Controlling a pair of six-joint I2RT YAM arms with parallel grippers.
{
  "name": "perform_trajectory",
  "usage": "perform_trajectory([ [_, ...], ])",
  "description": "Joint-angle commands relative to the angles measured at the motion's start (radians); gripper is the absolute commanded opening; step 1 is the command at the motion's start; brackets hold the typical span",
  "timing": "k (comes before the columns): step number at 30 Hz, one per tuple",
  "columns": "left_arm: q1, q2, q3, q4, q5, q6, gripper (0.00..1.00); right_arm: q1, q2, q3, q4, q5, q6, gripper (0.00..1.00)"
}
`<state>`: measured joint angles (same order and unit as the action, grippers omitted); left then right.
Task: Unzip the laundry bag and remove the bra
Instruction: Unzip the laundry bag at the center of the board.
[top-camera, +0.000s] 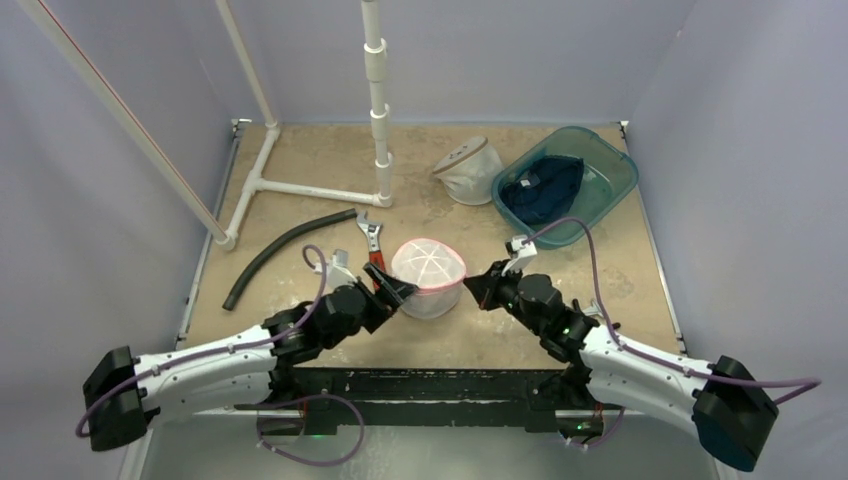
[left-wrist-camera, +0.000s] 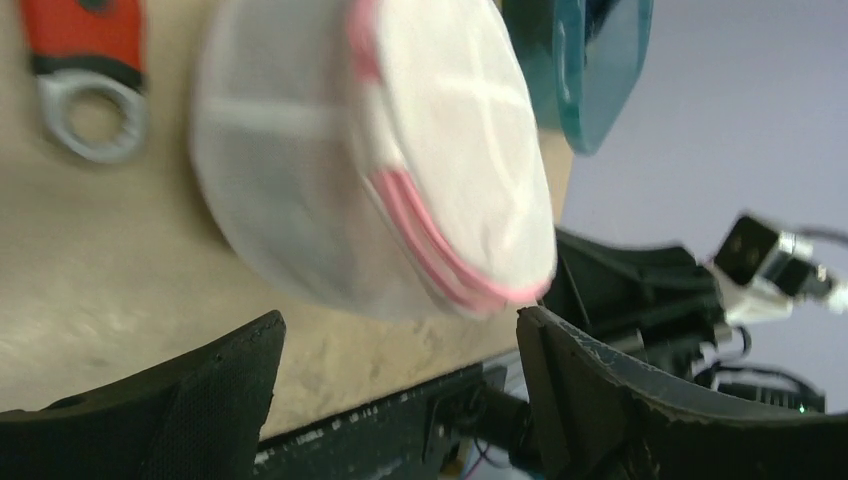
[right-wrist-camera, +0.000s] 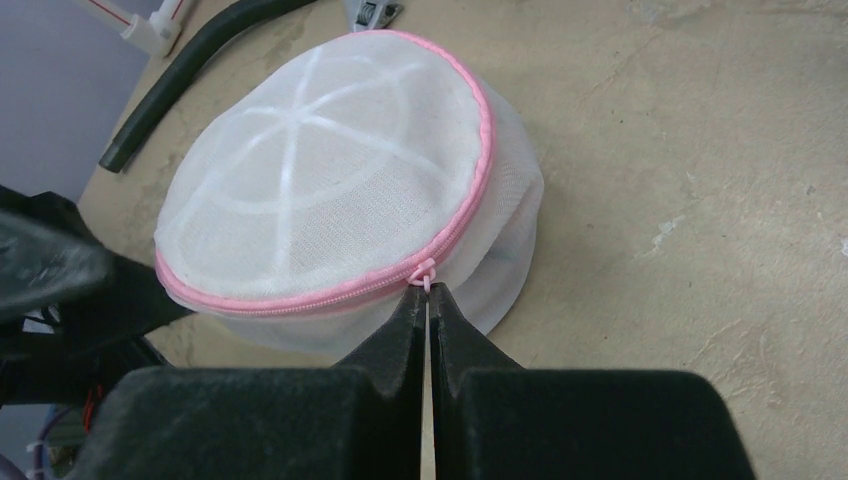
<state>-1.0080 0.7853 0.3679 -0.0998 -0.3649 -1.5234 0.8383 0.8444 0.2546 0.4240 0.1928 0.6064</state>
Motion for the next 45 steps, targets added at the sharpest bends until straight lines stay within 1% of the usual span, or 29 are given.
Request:
perform_trajectory([
  [1,-0.176,0.107,0.148,0.035,-0.162,-0.035,0.85,0.016,0.021,-0.018,0.044,0.01,-0.018,0.0],
  [5,-0.212,0.279,0.241,0.082,-0.188,-0.102,0.86,0.018,0.016,-0.021,0.051,0.006,-0.019,0.0],
  [8,-0.22,0.359,0.271,0.112,-0.244,-0.149,0.84,0.02,-0.006,-0.022,0.036,0.005,-0.027,0.0],
  [11,-0.22,0.422,0.285,0.17,-0.268,-0.164,0.81,0.02,-0.029,-0.026,0.021,0.0,-0.03,0.0],
  [14,-0.22,0.505,0.345,0.136,-0.269,-0.173,0.77,0.02,-0.047,-0.03,0.009,-0.01,-0.033,0.0],
  [15,-0.219,0.523,0.355,0.13,-0.275,-0.178,0.75,0.02,-0.05,-0.031,0.006,-0.013,-0.035,0.0],
  [16,-0.22,0.534,0.355,0.131,-0.283,-0.189,0.71,0.021,-0.055,-0.032,0.003,-0.017,-0.038,0.0],
  [19,-0.213,0.548,0.339,0.155,-0.317,-0.192,0.54,0.022,-0.074,-0.036,-0.003,-0.029,-0.044,0.0],
  [22,-0.19,0.55,0.328,0.165,-0.306,-0.173,0.31,0.022,-0.093,-0.04,-0.007,-0.043,-0.049,0.0],
  [25,-0.157,0.521,0.297,0.19,-0.279,-0.138,0.07,0.024,-0.099,-0.037,-0.008,-0.06,-0.064,0.0],
  [26,-0.146,0.502,0.285,0.194,-0.269,-0.122,0.01,0.025,-0.099,-0.036,-0.004,-0.071,-0.073,0.0],
  [29,-0.103,0.429,0.247,0.186,-0.233,-0.072,0.0,0.028,-0.086,-0.025,0.009,-0.094,-0.093,0.0],
  [33,-0.017,0.3,0.173,0.164,-0.147,0.0,0.0,0.032,-0.066,-0.01,0.033,-0.106,-0.106,0.0],
  [36,0.032,0.184,0.124,0.106,-0.128,0.039,0.0,0.033,-0.034,0.005,0.048,-0.101,-0.111,0.0],
  [39,0.086,0.095,0.079,0.064,-0.078,0.069,0.0,0.036,0.012,0.016,0.078,-0.106,-0.113,0.0],
  [45,0.12,0.003,0.03,0.026,-0.026,0.104,0.0,0.039,0.097,0.033,0.131,-0.1,-0.106,0.0],
])
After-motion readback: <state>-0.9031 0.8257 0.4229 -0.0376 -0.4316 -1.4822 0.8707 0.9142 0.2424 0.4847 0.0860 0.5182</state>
